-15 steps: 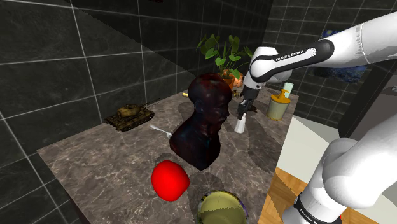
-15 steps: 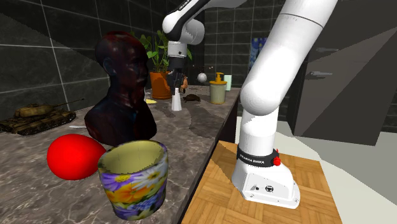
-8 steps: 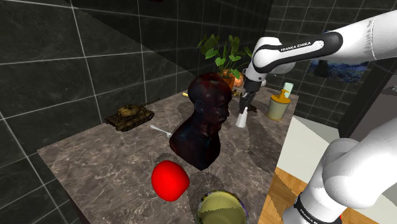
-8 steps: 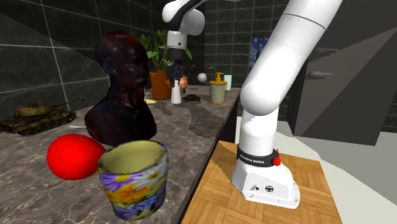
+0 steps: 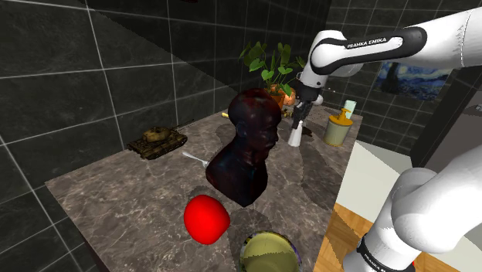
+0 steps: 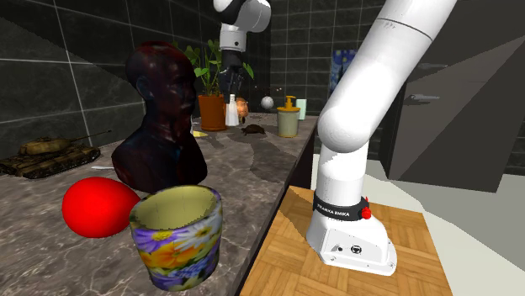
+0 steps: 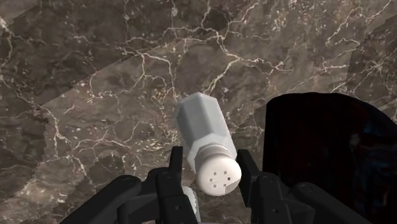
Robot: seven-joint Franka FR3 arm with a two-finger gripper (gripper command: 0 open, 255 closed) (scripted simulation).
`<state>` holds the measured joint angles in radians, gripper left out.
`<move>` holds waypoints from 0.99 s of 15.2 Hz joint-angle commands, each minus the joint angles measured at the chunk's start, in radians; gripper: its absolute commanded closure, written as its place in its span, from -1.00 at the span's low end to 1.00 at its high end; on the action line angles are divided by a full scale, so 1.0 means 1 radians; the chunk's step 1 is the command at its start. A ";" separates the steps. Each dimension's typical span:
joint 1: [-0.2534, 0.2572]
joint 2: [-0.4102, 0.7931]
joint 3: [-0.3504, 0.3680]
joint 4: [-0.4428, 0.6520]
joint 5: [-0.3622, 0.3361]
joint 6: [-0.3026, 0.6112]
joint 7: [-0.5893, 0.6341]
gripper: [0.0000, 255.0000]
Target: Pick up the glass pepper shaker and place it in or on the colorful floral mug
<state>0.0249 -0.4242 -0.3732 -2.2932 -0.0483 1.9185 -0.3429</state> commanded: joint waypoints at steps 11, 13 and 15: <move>0.008 -0.066 0.051 0.071 0.001 -0.135 0.056 1.00; 0.014 -0.118 0.091 0.030 0.005 -0.145 0.104 1.00; 0.021 -0.166 0.131 -0.007 0.014 -0.155 0.151 1.00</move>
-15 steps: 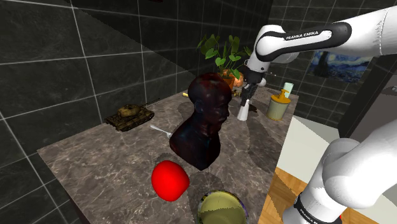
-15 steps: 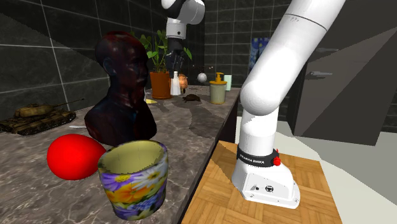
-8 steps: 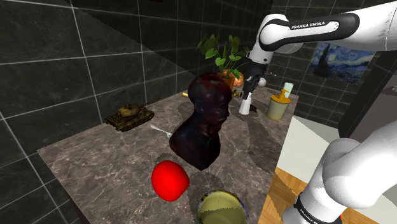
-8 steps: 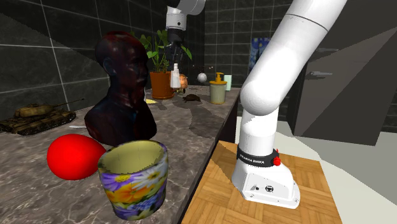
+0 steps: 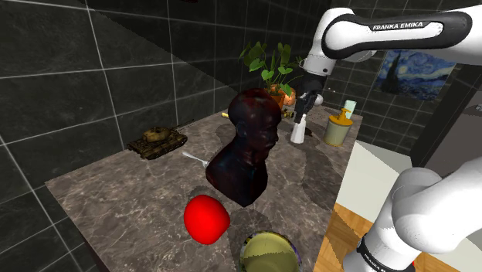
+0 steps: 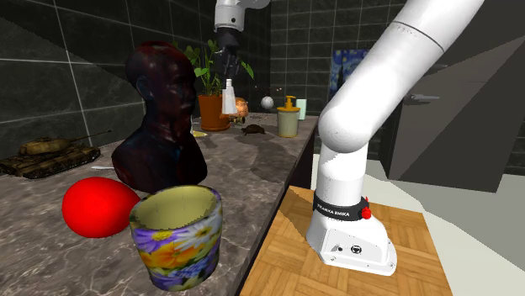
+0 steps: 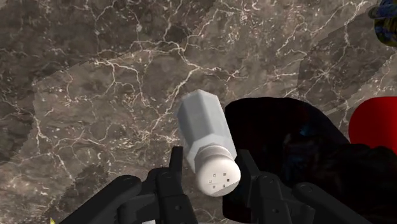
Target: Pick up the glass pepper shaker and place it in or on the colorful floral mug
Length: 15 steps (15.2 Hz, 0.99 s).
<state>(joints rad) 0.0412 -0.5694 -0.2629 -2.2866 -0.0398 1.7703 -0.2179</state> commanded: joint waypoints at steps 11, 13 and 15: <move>0.079 -0.219 0.251 -0.136 0.118 -0.071 0.283 1.00; 0.097 -0.240 0.295 -0.143 0.146 -0.081 0.330 1.00; 0.115 -0.257 0.339 -0.146 0.176 -0.090 0.378 1.00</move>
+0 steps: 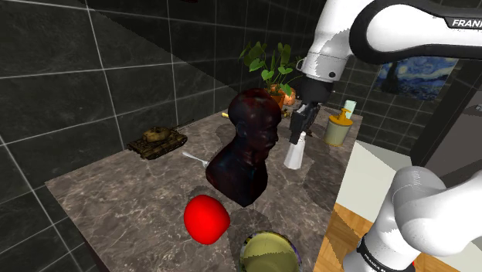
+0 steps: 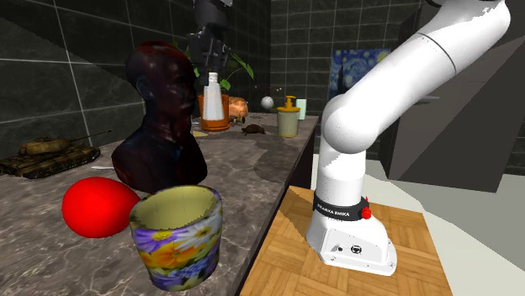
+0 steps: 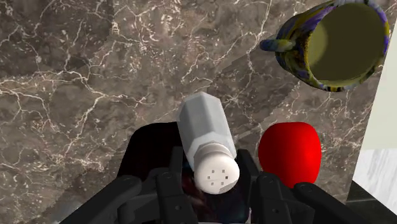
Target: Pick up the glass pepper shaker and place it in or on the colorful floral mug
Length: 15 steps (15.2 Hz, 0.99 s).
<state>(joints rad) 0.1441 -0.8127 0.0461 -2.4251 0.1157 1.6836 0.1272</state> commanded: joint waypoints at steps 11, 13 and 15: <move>0.100 -0.011 0.279 0.058 0.179 -0.022 0.301 1.00; 0.111 0.005 0.326 0.084 0.203 -0.021 0.350 1.00; 0.120 0.033 0.388 0.124 0.231 -0.017 0.414 1.00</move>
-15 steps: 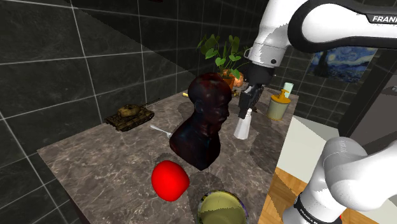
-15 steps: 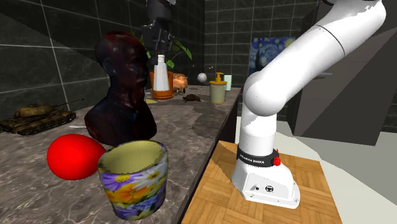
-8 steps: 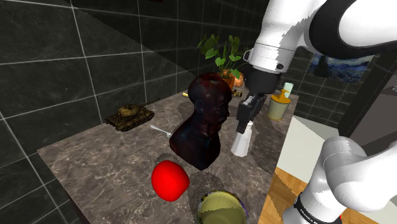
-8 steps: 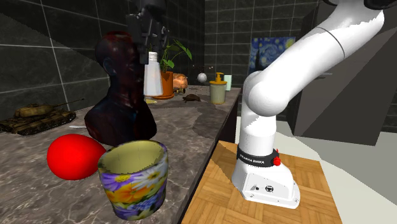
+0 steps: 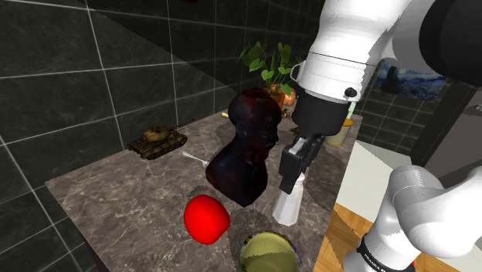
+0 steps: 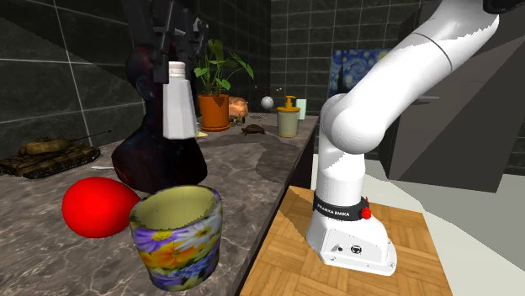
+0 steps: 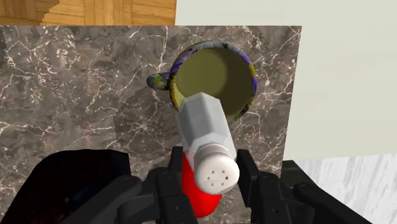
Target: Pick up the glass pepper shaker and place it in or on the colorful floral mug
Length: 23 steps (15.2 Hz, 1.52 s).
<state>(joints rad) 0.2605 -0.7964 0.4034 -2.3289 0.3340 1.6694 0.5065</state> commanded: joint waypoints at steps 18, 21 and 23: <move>0.031 -0.004 0.095 -0.217 0.076 0.222 0.010 1.00; 0.034 -0.001 0.106 -0.247 0.086 0.255 0.007 1.00; 0.034 -0.001 0.106 -0.247 0.086 0.255 0.007 1.00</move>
<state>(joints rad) 0.2951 -0.7980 0.5088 -2.5721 0.4199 1.9198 0.5153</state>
